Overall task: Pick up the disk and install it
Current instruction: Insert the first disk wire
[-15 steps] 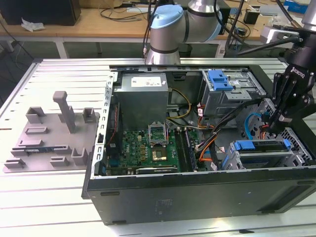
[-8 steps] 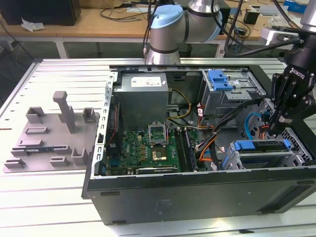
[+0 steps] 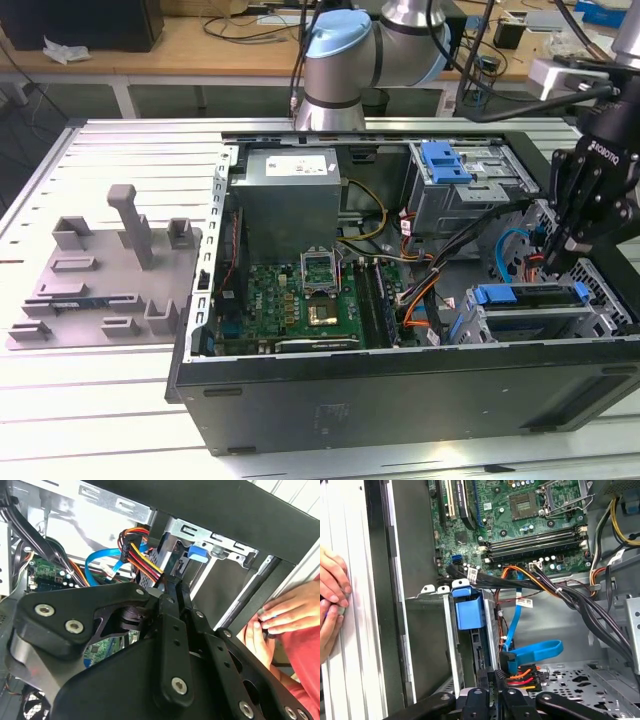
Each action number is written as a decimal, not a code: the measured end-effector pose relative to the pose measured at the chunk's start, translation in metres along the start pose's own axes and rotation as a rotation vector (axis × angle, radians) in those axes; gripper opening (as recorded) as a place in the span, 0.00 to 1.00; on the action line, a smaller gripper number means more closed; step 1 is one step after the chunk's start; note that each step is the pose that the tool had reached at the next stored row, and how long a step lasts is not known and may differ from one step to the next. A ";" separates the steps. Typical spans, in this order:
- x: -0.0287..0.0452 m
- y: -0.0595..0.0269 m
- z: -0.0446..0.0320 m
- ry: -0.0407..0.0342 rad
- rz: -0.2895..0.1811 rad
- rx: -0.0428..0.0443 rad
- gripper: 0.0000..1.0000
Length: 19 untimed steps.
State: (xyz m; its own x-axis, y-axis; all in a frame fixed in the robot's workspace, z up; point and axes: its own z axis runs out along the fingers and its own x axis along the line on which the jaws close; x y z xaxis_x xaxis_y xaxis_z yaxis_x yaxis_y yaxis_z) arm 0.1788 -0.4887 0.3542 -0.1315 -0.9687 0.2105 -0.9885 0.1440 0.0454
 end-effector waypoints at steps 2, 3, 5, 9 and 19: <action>0.0015 0.0004 0.0003 -0.0092 -0.007 0.0004 0.16; 0.0024 0.0004 0.0005 -0.0135 -0.010 0.0006 0.16; 0.0070 0.0004 0.0015 -0.0280 -0.014 -0.0001 0.16; 0.0197 -0.0004 0.0043 -0.0556 -0.018 -0.0025 0.16; 0.0291 -0.0003 0.0067 -0.1137 -0.044 0.0024 0.16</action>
State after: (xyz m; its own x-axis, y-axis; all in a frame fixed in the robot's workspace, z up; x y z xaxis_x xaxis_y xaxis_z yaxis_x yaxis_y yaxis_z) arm 0.1748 -0.5182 0.3538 -0.0954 -0.9908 0.0963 -0.9937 0.1005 0.0498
